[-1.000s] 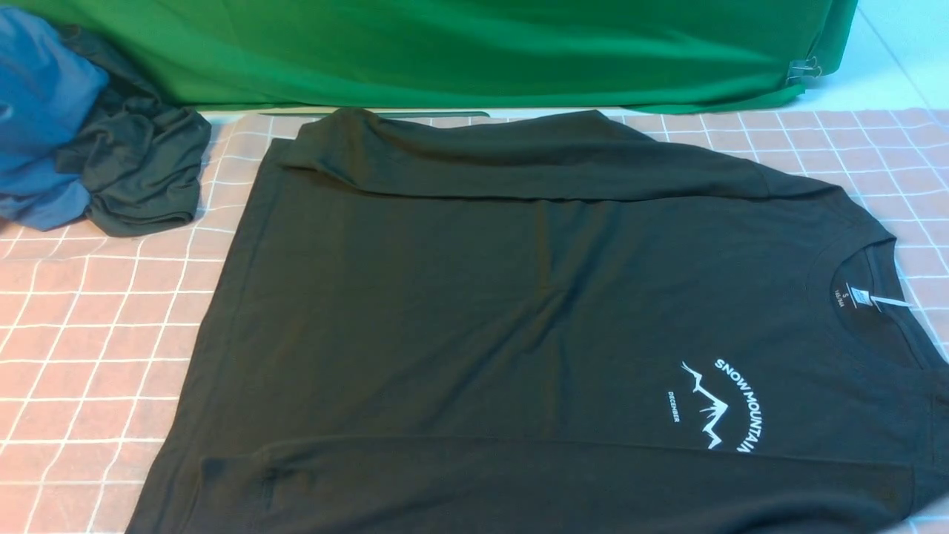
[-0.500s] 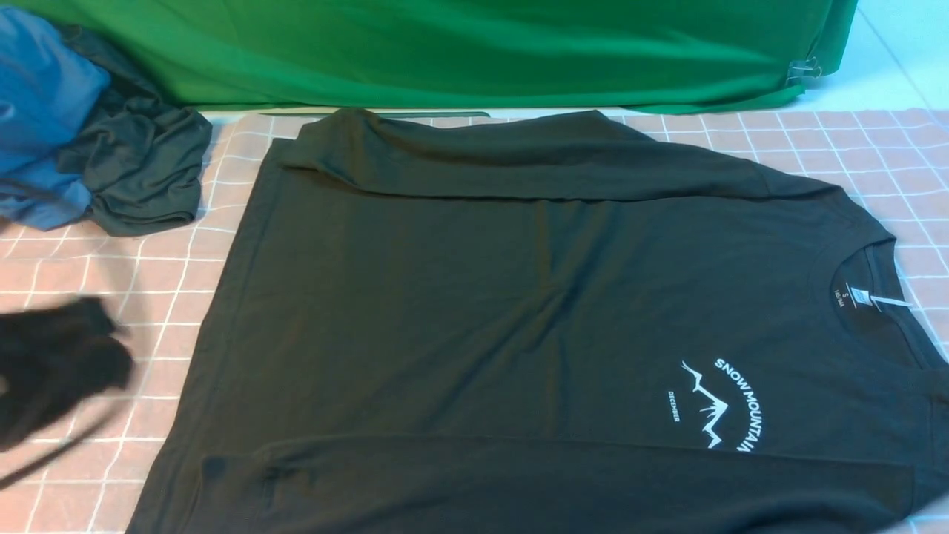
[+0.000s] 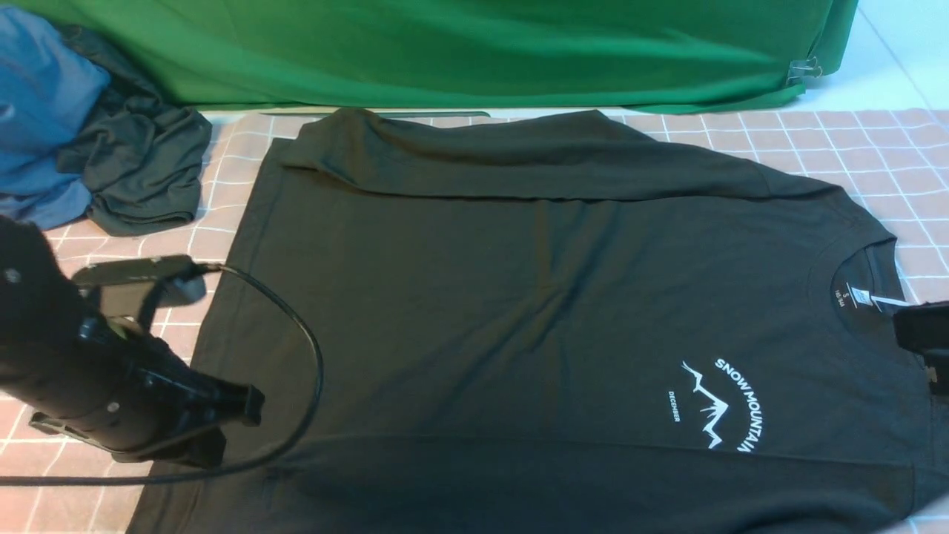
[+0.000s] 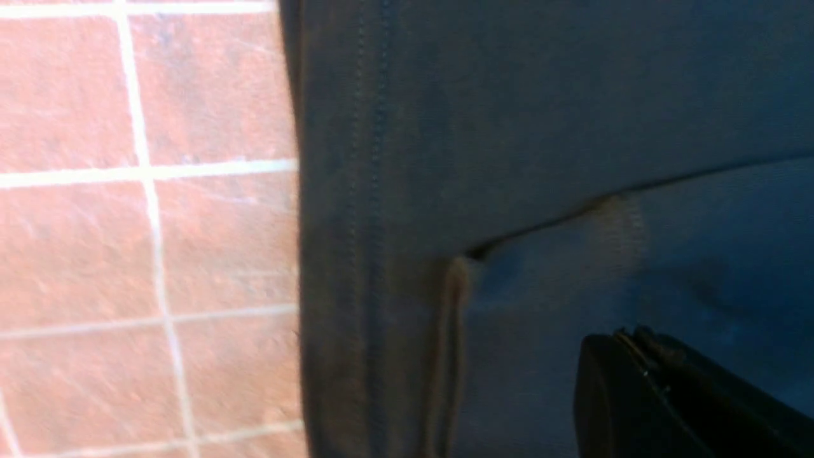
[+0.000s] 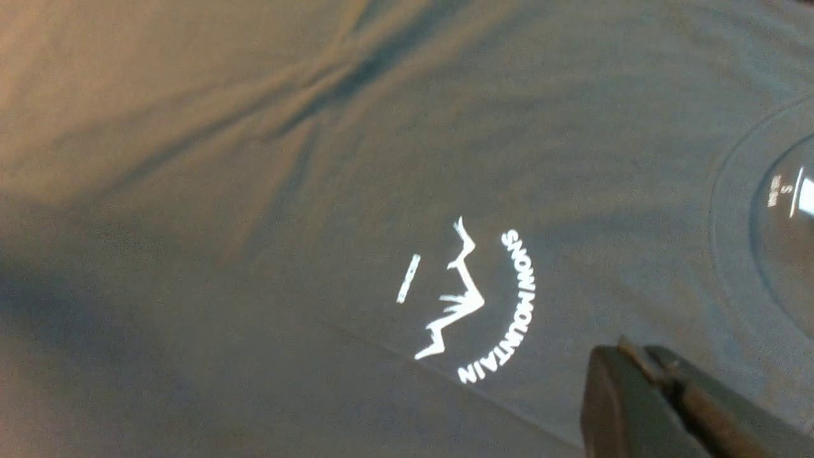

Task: Fold a long-sleeved shirt over a pink coffee tablecloth.
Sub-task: 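Grasp the left edge of the dark T-shirt lying flat on the table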

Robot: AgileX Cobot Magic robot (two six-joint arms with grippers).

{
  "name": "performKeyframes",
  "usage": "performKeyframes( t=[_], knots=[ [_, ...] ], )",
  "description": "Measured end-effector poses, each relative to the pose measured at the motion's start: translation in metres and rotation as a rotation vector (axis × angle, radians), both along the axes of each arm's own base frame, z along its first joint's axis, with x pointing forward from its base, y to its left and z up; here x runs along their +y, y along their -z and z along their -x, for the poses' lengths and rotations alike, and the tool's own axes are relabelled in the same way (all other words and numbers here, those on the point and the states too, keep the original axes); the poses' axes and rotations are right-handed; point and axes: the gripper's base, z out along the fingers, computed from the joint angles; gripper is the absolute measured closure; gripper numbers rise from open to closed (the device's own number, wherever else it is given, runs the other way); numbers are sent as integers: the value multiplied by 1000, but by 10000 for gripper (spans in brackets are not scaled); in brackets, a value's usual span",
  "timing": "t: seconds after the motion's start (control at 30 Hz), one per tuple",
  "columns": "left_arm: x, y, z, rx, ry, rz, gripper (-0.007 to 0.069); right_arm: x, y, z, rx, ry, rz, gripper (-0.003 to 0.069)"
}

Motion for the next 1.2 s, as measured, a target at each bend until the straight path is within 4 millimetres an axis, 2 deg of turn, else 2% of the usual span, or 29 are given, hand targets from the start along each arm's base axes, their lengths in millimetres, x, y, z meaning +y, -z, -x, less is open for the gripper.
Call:
performKeyframes(
  t=[0.1, 0.2, 0.23, 0.37, 0.5, 0.6, 0.67, 0.73, 0.83, 0.97, 1.0, 1.13, 1.2],
  knots=[
    [0, 5, -5, -9, -6, -18, 587, 0, -1, -1, -13, 4, -4, 620],
    [1, 13, -12, -13, -1, -36, 497, 0, -1, -1, -21, 5, -6, 620],
    [1, 14, -12, -9, 1, -38, 490, 0, -2, -1, -22, 6, -6, 620],
    [3, 30, -19, 28, 0, -65, 279, 0, -2, -2, -23, 6, -6, 620],
    [4, 42, -24, 53, -2, -84, 138, 0, -2, -2, -23, 6, -6, 620],
    [3, 50, -28, 64, -12, -83, 82, 0, -2, -2, -23, 6, -6, 620],
    [3, 52, -29, 72, -12, -84, 72, 0, -2, -2, -23, 6, -6, 620],
    [3, 52, -30, 76, -11, -85, 77, 0, -2, -2, -24, 6, -6, 620],
    [3, 52, -30, 77, 9, -89, 144, 0, -2, -2, -27, 7, -7, 620],
    [1, 52, -30, 89, 23, -83, 338, 0, -2, -2, -32, 8, -8, 620],
    [1, 52, -30, 89, 22, -83, 359, 0, -2, -2, -32, 8, -8, 620],
    [1, 50, -30, 121, 36, -88, 539, 0, -2, -2, -32, 8, -8, 620],
    [1, 50, -29, 140, 41, -94, 575, 0, -3, -2, -33, 8, -9, 620]
  ],
)
